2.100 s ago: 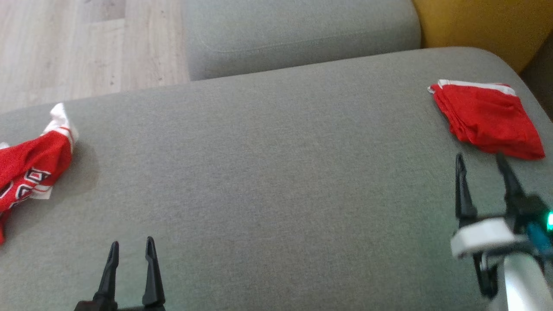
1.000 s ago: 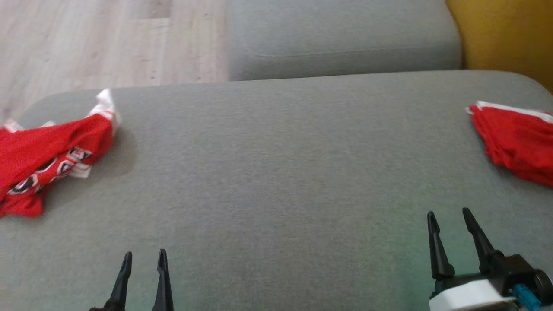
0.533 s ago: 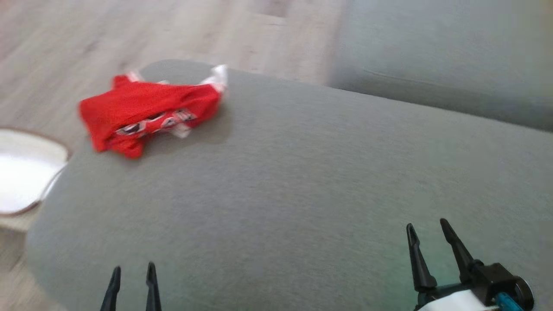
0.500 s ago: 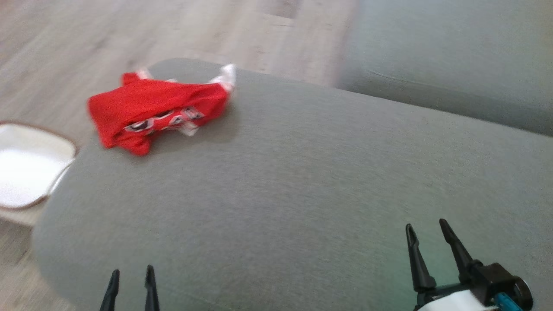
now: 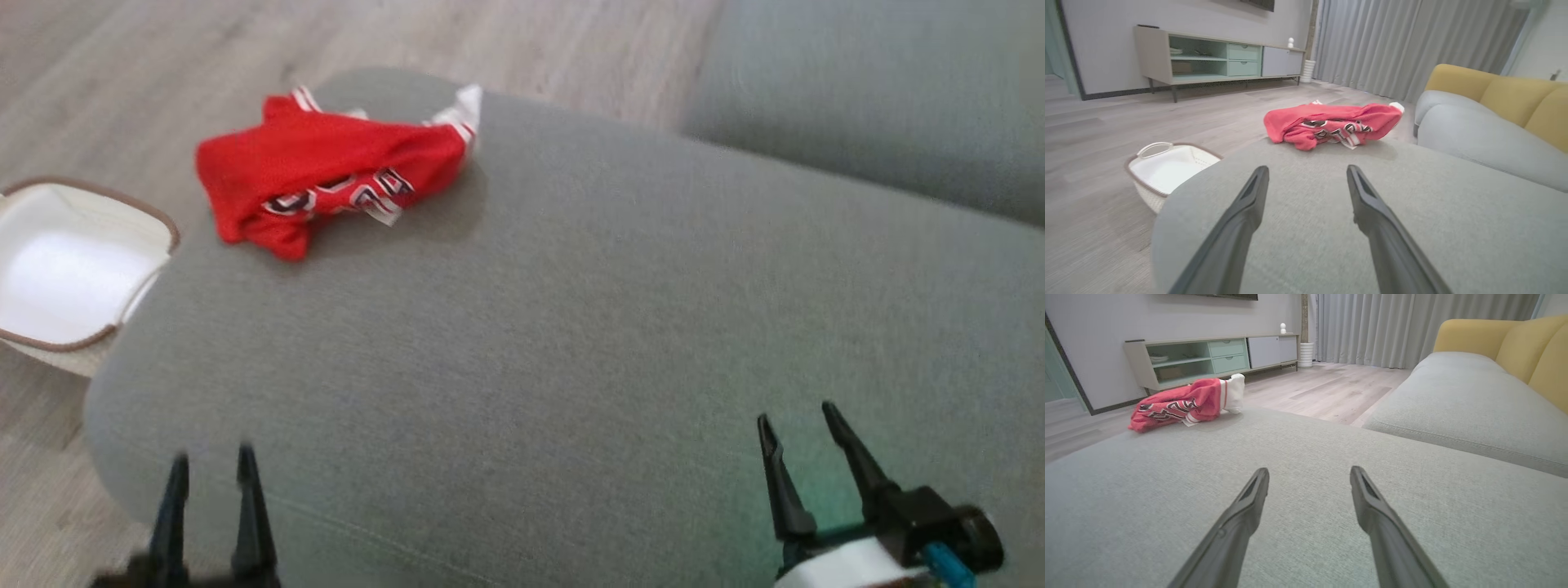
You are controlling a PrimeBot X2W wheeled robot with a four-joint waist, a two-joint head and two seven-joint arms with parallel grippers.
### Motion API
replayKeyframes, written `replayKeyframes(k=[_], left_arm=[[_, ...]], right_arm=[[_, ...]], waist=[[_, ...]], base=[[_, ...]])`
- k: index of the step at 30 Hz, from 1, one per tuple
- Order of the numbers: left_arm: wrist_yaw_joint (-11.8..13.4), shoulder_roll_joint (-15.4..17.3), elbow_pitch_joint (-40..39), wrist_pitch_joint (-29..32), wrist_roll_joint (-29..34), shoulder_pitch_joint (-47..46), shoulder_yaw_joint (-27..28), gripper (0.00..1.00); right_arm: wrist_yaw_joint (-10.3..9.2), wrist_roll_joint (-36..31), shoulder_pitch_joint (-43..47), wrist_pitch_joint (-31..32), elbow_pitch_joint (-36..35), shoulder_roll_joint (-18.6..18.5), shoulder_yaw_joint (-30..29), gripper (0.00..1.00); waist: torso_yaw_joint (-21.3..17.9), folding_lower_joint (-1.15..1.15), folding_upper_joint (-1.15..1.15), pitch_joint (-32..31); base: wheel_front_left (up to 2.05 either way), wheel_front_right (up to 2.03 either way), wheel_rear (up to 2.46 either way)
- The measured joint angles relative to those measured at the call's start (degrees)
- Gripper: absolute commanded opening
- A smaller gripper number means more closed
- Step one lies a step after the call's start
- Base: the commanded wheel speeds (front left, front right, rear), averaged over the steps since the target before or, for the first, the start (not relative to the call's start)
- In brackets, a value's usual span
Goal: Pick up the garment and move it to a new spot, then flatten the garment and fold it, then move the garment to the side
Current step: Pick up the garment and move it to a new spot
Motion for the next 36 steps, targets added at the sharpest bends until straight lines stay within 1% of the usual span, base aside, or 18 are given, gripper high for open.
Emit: replayKeyframes(k=[3, 7, 9, 13, 18, 21, 22, 23, 26, 27, 28, 31, 34, 35, 36], left_arm=[[-1.2, 1.7, 0.0, 1.7, -2.0, -6.6, -0.4, 1.00], [-1.8, 6.3, 0.8, 5.6, -5.5, -21.8, 0.0, 1.00], [-2.0, 8.7, 3.0, 7.7, -6.4, -29.7, -0.2, 1.00], [-2.3, 12.8, 12.2, 11.1, -7.9, -43.5, -1.6, 1.00], [-2.7, 16.4, 26.3, 14.5, -10.0, -56.2, -3.8, 1.00], [-2.7, 18.1, 34.3, 16.7, -10.8, -61.3, -6.3, 1.00], [-2.7, 18.1, 34.3, 16.7, -10.8, -61.3, -6.3, 1.00], [-2.7, 18.7, 36.9, 17.2, -10.6, -62.6, -7.3, 1.00], [-2.7, 20.6, 44.2, 19.2, -8.6, -65.2, -9.4, 1.00], [-2.7, 21.0, 46.3, 20.1, -8.0, -65.7, -10.1, 0.43], [-2.7, 21.4, 47.7, 20.2, -7.2, -66.2, -10.7, 0.00], [-2.7, 21.8, 50.7, 20.1, -6.6, -68.7, -12.3, 0.00], [-2.7, 21.8, 51.0, 17.6, -7.0, -68.9, -15.4, 0.00], [-2.7, 21.8, 50.8, 16.9, -7.8, -68.7, -16.2, 0.00], [-2.7, 22.1, 48.9, 16.1, -10.2, -68.7, -18.5, 0.00]], right_arm=[[0.00, -3.1, -2.2, 0.0, -0.7, 0.0, -0.9, 1.00], [0.00, -6.7, -6.6, 0.0, -2.4, -0.4, -2.0, 1.00], [0.00, -7.5, -8.5, 0.0, -3.2, -1.2, -2.5, 1.00], [0.00, -8.4, -10.3, 0.0, -4.4, -3.4, -2.8, 1.00], [0.00, -8.5, -11.9, -0.5, -6.9, -3.8, -1.5, 1.00], [0.00, -8.5, -12.9, -0.9, -8.6, -3.8, -1.1, 1.00], [0.00, -8.5, -12.9, -0.9, -8.6, -3.8, -1.1, 1.00], [0.00, -8.5, -13.2, -1.0, -8.9, -3.7, -1.1, 1.00], [0.00, -8.5, -13.6, -1.0, -9.8, -3.5, -1.3, 1.00], [0.00, -8.5, -13.6, -1.0, -9.9, -3.4, -1.4, 1.00], [0.00, -8.4, -13.6, -1.0, -10.0, -3.3, -1.5, 1.00], [0.00, -8.3, -13.4, -1.0, -9.8, -2.9, -2.0, 1.00], [0.00, -7.8, -13.3, -1.0, -8.5, -2.5, -2.1, 1.00], [0.00, -7.6, -13.2, -1.0, -7.7, -2.5, -2.0, 1.00], [0.00, -7.1, -12.9, -0.9, -6.2, -2.1, -1.5, 1.00]], waist=[[-1.6, 0.01, 0.00, 3.9], [-3.6, 0.03, 0.00, 10.6], [-4.6, 0.03, 0.00, 14.1], [-6.6, 0.04, 0.00, 20.9], [-10.2, 0.03, 0.00, 27.6], [-13.2, 0.02, 0.00, 29.9], [-13.2, 0.02, 0.00, 29.9], [-14.2, 0.02, 0.00, 30.5], [-16.8, 0.02, 0.00, 32.0], [-17.6, 0.02, 0.00, 32.4], [-18.4, 0.01, 0.00, 32.6], [-19.8, 0.01, 0.00, 32.8], [-20.1, 0.01, 0.00, 31.5], [-20.1, 0.01, 0.00, 30.8], [-20.1, 0.01, 0.00, 29.1]], base=[[0.00, 0.00, 0.00], [0.00, 0.00, 0.00], [0.00, 0.00, 0.00], [0.00, 0.00, 0.00], [0.00, 0.00, 0.00], [0.00, 0.00, 0.00], [0.00, 0.00, 0.00], [0.00, 0.00, 0.00], [0.00, 0.00, 0.00], [0.00, 0.00, 0.00], [0.00, 0.00, 0.00], [0.00, 0.00, 0.00], [0.00, 0.00, 0.00], [0.00, 0.00, 0.00], [0.00, 0.00, 0.00]])
